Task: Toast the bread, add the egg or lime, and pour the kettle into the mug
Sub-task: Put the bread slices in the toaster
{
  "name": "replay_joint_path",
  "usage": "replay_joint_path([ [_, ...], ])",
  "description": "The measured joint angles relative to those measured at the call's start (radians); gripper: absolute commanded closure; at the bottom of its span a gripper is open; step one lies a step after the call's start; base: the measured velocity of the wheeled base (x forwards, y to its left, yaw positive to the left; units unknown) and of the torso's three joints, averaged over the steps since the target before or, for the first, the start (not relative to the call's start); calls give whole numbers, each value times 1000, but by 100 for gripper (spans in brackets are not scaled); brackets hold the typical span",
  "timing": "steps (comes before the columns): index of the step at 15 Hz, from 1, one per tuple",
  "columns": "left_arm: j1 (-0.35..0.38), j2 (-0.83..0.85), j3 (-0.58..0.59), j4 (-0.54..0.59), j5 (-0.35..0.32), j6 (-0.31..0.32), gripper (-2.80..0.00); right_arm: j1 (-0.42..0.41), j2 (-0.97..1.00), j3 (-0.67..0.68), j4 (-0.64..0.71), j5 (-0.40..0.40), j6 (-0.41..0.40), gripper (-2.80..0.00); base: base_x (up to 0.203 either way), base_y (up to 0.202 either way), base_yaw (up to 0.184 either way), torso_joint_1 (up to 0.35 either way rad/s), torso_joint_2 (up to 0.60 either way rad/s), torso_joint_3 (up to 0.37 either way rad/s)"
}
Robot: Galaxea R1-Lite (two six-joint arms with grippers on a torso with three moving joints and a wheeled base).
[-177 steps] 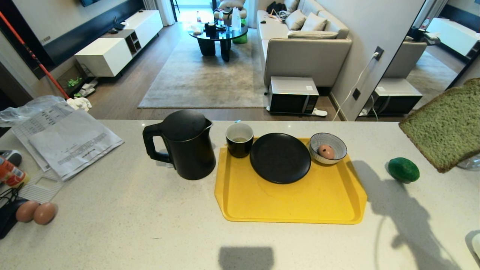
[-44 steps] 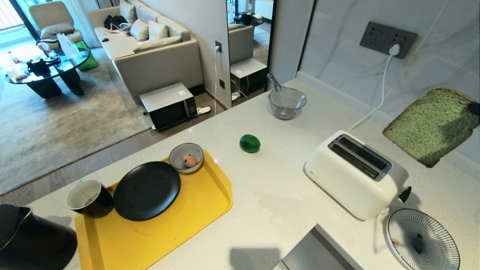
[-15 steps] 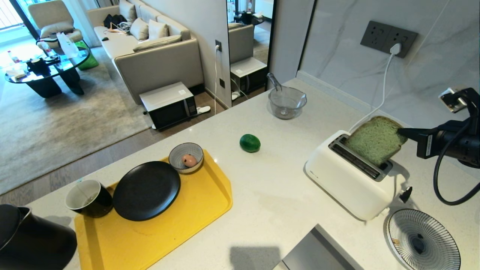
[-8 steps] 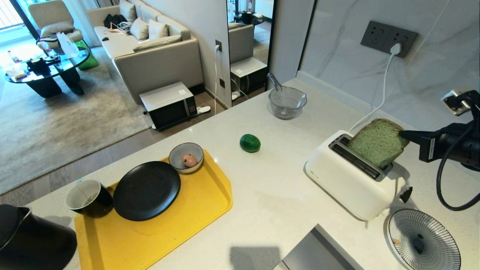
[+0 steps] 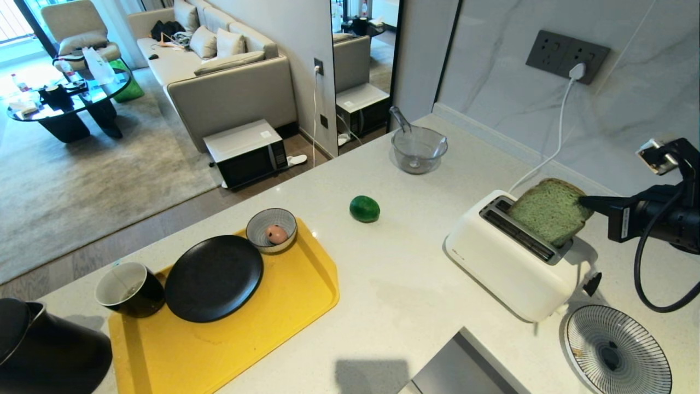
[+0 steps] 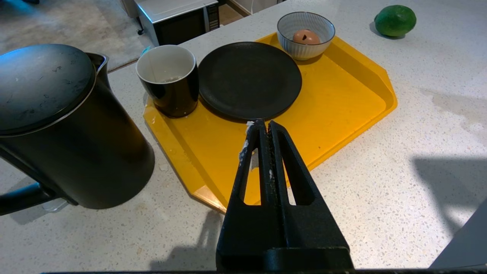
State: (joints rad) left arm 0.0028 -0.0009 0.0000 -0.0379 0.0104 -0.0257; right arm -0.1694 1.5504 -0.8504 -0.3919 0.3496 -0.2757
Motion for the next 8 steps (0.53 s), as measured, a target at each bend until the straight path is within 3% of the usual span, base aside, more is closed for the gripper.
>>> replay_joint_path([
  [8, 0, 0, 0, 0, 0, 0, 0, 1, 41, 24, -2, 1, -74, 0, 0, 0, 0, 0, 0, 0],
])
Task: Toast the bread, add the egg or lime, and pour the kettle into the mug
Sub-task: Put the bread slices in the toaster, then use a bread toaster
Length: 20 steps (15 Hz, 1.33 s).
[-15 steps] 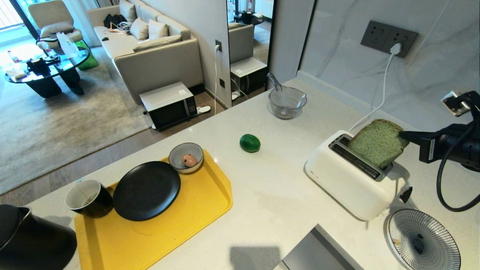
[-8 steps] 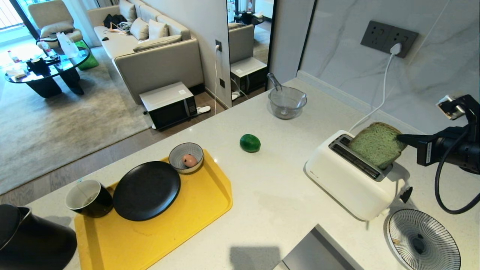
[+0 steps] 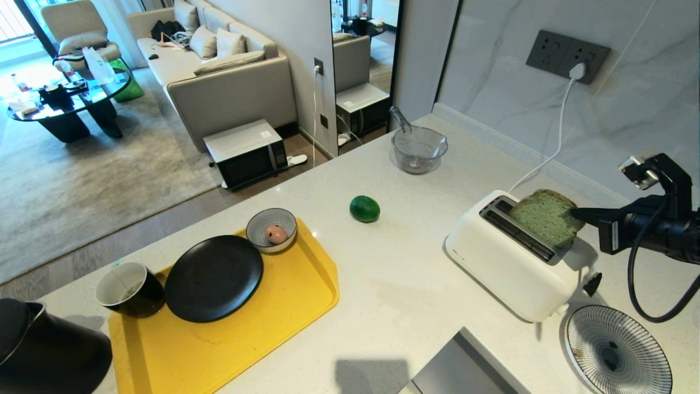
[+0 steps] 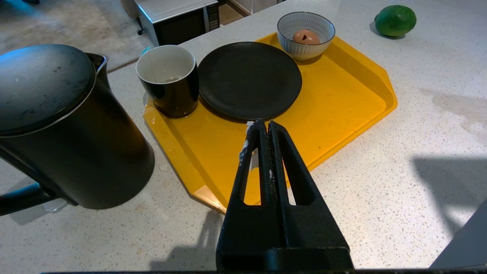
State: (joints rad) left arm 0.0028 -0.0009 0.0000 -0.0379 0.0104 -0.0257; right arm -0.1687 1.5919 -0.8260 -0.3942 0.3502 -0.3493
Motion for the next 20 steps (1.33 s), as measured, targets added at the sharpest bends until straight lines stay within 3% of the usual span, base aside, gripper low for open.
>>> replay_joint_path([
  [1, 0, 0, 0, 0, 0, 0, 0, 0, 3, 0, -1, 1, 1, 0, 0, 0, 0, 0, 0, 0],
  [2, 0, 0, 0, 0, 0, 0, 0, 0, 5, 1, -3, 2, 1, -280, 0, 0, 0, 0, 0, 0],
  [11, 0, 0, 0, 0, 0, 0, 0, 16, 1, 34, -57, 0, 17, -280, 0, 0, 0, 0, 0, 0],
  [20, 0, 0, 0, 0, 0, 0, 0, 12, -228, 94, -48, 3, 189, -280, 0, 0, 0, 0, 0, 0],
])
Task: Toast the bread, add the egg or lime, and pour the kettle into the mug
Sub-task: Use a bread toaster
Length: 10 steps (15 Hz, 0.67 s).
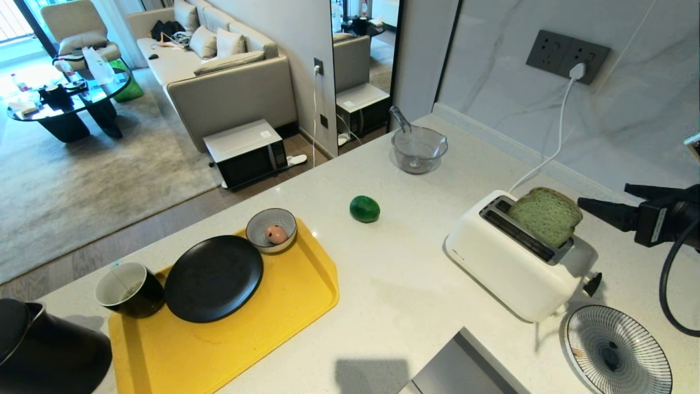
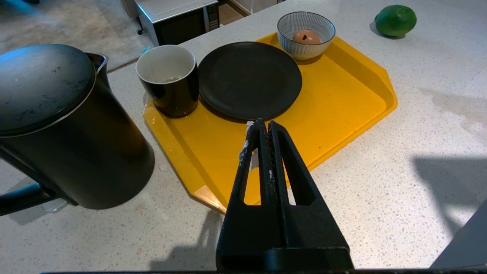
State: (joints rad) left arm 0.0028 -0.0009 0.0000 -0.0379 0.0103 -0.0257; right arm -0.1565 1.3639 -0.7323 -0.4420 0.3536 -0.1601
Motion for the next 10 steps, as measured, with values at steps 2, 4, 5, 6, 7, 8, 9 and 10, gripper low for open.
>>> replay_joint_path([
  [2, 0, 0, 0, 0, 0, 0, 0, -4, -76, 18, 35, -49, 28, 0, 0, 0, 0, 0, 0, 0],
  [4, 0, 0, 0, 0, 0, 0, 0, -5, -159, 30, 124, -87, 38, 0, 0, 0, 0, 0, 0, 0],
  [5, 0, 0, 0, 0, 0, 0, 0, -6, -196, 32, 168, -92, 40, 0, 0, 0, 0, 0, 0, 0],
  [6, 0, 0, 0, 0, 0, 0, 0, -6, -235, 34, 215, -94, 40, 0, 0, 0, 0, 0, 0, 0],
  [7, 0, 0, 0, 0, 0, 0, 0, -5, -274, 35, 264, -96, 40, 0, 0, 0, 0, 0, 0, 0],
  [8, 0, 0, 0, 0, 0, 0, 0, -5, -306, 36, 302, -96, 40, 0, 0, 0, 0, 0, 0, 0],
  [9, 0, 0, 0, 0, 0, 0, 0, -5, -330, 39, 332, -96, 40, 0, 0, 0, 0, 0, 0, 0],
  [10, 0, 0, 0, 0, 0, 0, 0, -5, -353, 45, 342, -98, 40, 0, 0, 0, 0, 0, 0, 0],
])
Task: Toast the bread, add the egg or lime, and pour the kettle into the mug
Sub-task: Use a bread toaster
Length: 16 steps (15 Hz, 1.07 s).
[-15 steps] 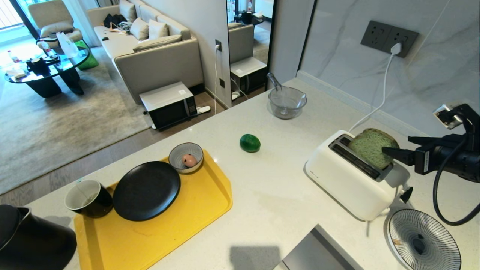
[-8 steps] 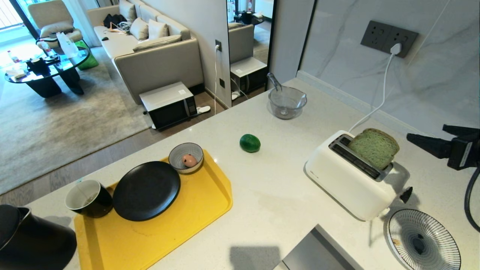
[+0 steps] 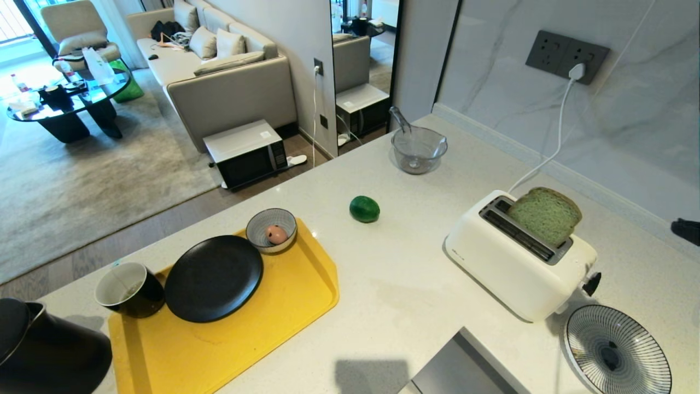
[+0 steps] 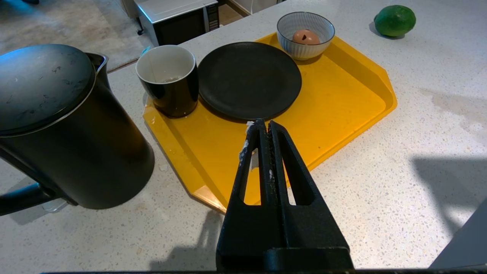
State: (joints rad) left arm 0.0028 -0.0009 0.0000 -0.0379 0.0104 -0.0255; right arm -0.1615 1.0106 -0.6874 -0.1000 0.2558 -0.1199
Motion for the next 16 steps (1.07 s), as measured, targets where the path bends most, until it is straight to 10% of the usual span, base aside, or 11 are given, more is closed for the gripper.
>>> replay_joint_path([
  [6, 0, 0, 0, 0, 0, 0, 0, -1, -45, 93, -15, -48, 32, 0, 0, 0, 0, 0, 0, 0],
  [16, 0, 0, 0, 0, 0, 0, 0, -32, 145, 423, -553, 202, 153, 0, 0, 0, 0, 0, 0, 0],
])
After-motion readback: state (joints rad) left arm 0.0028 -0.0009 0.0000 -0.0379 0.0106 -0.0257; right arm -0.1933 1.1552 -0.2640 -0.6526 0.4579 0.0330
